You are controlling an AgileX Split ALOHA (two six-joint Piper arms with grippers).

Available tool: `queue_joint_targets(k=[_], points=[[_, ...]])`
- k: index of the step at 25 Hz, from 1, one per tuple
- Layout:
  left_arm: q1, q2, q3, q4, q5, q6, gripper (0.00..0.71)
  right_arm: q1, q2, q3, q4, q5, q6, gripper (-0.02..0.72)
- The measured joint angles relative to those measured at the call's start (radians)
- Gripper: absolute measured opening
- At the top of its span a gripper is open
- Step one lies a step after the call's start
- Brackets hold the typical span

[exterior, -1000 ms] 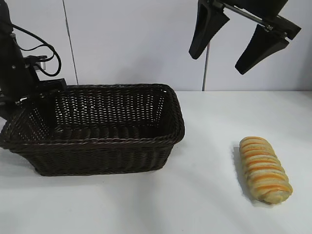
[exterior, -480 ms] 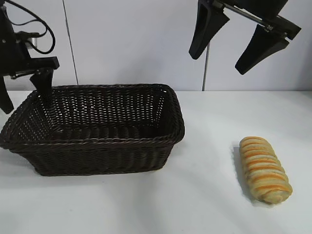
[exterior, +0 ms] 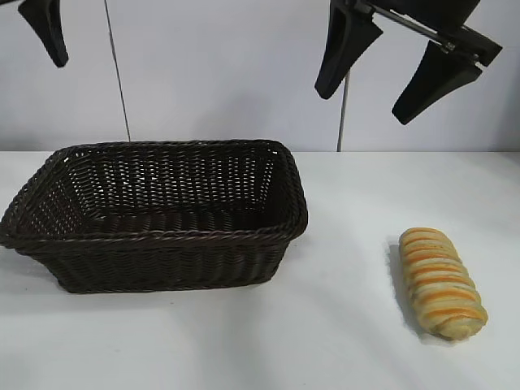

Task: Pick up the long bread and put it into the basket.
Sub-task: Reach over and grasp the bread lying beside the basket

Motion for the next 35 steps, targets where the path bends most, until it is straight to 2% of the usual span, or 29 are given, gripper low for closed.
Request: queue_joint_targets(k=[4,7,10,15,19,22,29,35], points=[[0.137,-0.097,0.0,0.053,0.012,-0.012,0.57,0.0,0.0,0.0,0.0,-0.008,0.0,0.622],[0.197,-0.182,0.0,0.054,0.017,-0.016,0.57,0.0,0.0,0.0,-0.001,-0.026,0.0,0.622],[0.205,-0.286,0.0,0.044,0.019,-0.017,0.57,0.0,0.0,0.0,-0.001,-0.03,0.0,0.622],[0.206,-0.524,0.006,-0.043,0.023,-0.014,0.57,0.0,0.0,0.0,-0.001,-0.03,-0.001,0.622],[0.206,-0.756,0.078,-0.113,0.027,0.013,0.57,0.0,0.0,0.0,-0.001,-0.032,-0.001,0.622],[0.206,-0.954,0.22,-0.142,0.031,0.049,0.57,0.0,0.0,0.0,0.0,-0.032,-0.001,0.622],[0.206,-1.407,0.665,-0.147,0.047,0.097,0.57,0.0,0.0,0.0,0.0,-0.033,-0.001,0.622],[0.206,-1.578,0.934,-0.146,0.051,0.171,0.57,0.0,0.0,0.0,0.0,-0.033,-0.001,0.622]])
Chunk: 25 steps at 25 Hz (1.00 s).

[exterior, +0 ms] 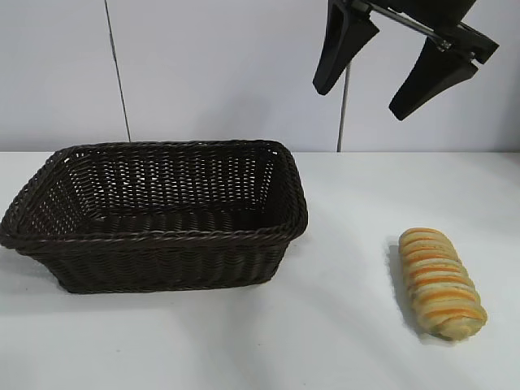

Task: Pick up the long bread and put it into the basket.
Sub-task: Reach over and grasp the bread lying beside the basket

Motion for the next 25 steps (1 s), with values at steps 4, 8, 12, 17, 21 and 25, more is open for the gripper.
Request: queue_joint_targets(k=[4,8,12,17,21,25], points=[[-0.005,-0.01,0.106,0.0,-0.002,0.005,0.57,0.0,0.0,0.0,0.0,0.0,0.0,0.622],[-0.03,-0.01,0.196,0.034,-0.005,0.006,0.57,0.0,0.0,0.0,0.0,0.0,0.0,0.622],[-0.052,-0.01,0.275,0.055,-0.005,0.006,0.57,0.0,0.0,0.0,0.0,0.001,0.0,0.622],[-0.06,-0.01,0.315,0.058,-0.006,0.001,0.57,0.0,0.0,0.0,-0.001,0.001,0.0,0.622],[-0.06,-0.01,0.315,0.063,-0.006,-0.005,0.57,0.0,0.0,0.0,-0.001,0.002,0.0,0.622],[-0.06,-0.01,0.315,0.064,-0.006,-0.008,0.57,0.0,0.0,0.0,-0.006,0.002,0.0,0.622]])
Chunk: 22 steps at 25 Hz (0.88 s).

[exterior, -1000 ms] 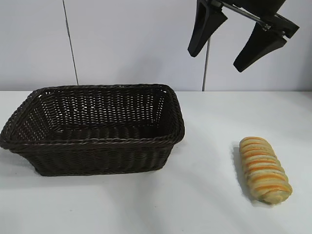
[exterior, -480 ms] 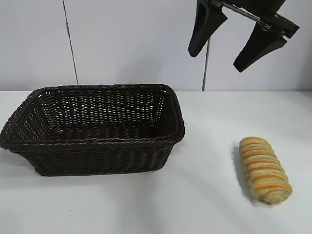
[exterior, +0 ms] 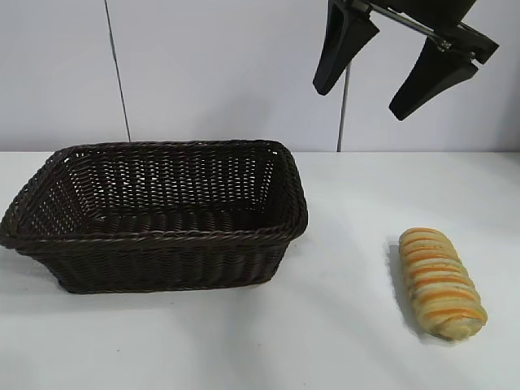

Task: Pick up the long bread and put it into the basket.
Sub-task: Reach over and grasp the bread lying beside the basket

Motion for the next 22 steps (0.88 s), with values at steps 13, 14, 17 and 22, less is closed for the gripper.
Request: queue_joint_targets(k=[13,14,17,22], points=[[0.0,0.0,0.0,0.008,0.0,-0.001,0.57,0.0,-0.034,-0.289,-0.256,0.14,0.1,0.622],[0.0,0.0,0.0,0.008,0.0,-0.001,0.57,0.0,-0.037,-0.289,-0.288,0.141,0.113,0.622],[0.0,0.0,0.0,0.008,0.0,-0.001,0.57,0.0,-0.037,-0.253,-0.369,0.142,0.142,0.622],[0.0,0.0,0.0,0.008,0.0,-0.002,0.57,0.0,-0.035,-0.09,-0.393,0.142,0.15,0.622]])
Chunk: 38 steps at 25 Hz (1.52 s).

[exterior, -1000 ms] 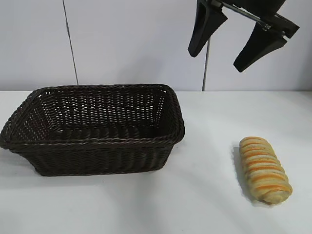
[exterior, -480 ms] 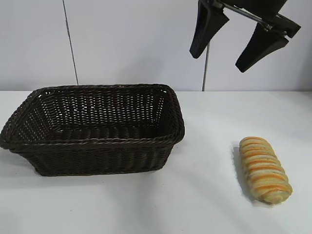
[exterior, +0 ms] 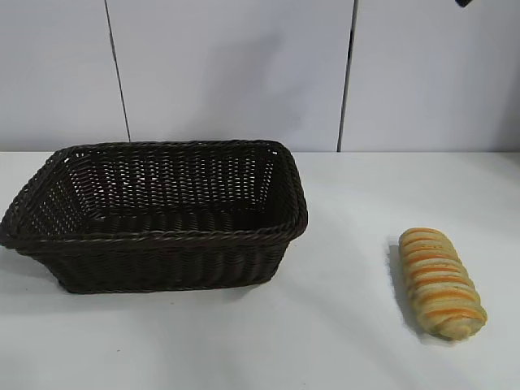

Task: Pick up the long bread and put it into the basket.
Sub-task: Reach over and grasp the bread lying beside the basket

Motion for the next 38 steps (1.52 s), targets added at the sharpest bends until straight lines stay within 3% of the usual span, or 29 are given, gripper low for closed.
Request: queue_joint_targets(k=[5,12,19,25,38], points=[[0.0,0.0,0.0,0.0,0.0,0.0,0.57,0.0,0.0,0.168,-0.042,-0.015,0.018,0.622],[-0.023,0.0,0.0,0.0,0.0,0.0,0.57,0.0,0.023,0.323,-0.049,-0.169,0.075,0.622],[-0.026,0.0,0.0,0.0,0.0,0.0,0.57,0.0,0.144,0.338,-0.049,-0.241,0.108,0.622],[-0.026,0.0,0.0,0.0,0.0,0.0,0.57,0.0,0.254,0.338,-0.048,-0.261,0.116,0.622],[-0.026,0.0,0.0,0.0,0.0,0.0,0.57,0.0,0.324,0.338,-0.053,-0.377,0.169,0.622]])
